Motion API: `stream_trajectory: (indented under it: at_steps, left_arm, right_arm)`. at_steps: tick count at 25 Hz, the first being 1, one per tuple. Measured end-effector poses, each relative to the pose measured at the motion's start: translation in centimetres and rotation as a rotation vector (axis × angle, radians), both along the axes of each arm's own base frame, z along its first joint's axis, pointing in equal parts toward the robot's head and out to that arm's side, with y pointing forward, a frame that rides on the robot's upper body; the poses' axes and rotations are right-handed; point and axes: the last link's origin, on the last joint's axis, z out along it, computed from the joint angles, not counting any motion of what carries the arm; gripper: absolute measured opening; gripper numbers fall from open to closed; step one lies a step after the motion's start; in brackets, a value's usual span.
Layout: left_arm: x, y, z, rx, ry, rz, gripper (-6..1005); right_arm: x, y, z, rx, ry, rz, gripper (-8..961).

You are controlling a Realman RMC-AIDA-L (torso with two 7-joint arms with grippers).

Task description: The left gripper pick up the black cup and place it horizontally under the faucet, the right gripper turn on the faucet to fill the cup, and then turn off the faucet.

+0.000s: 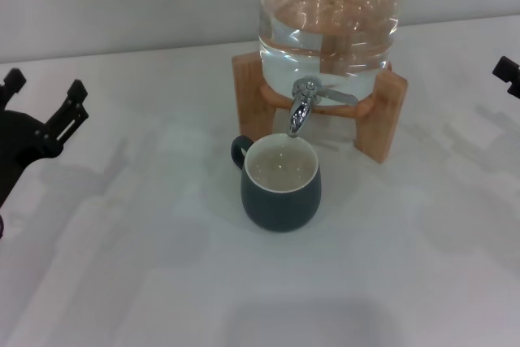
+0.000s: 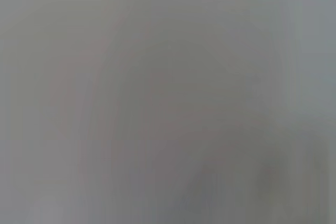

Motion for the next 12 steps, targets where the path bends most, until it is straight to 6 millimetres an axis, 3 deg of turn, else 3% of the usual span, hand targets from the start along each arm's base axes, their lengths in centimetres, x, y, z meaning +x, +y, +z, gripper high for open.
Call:
stream_trajectory:
  at_steps: [5, 12]
  left_arm:
    - [0.8, -1.1, 0.9, 0.04, -0.032, -0.08, 879]
    - [0.4, -1.0, 1.3, 0.05, -0.036, -0.07, 879]
  right_arm:
    - [0.4, 0.1, 0.0, 0.006, -0.005, -0.028, 842]
    - [0.5, 0.2, 0.1, 0.015, -0.001, -0.038, 842]
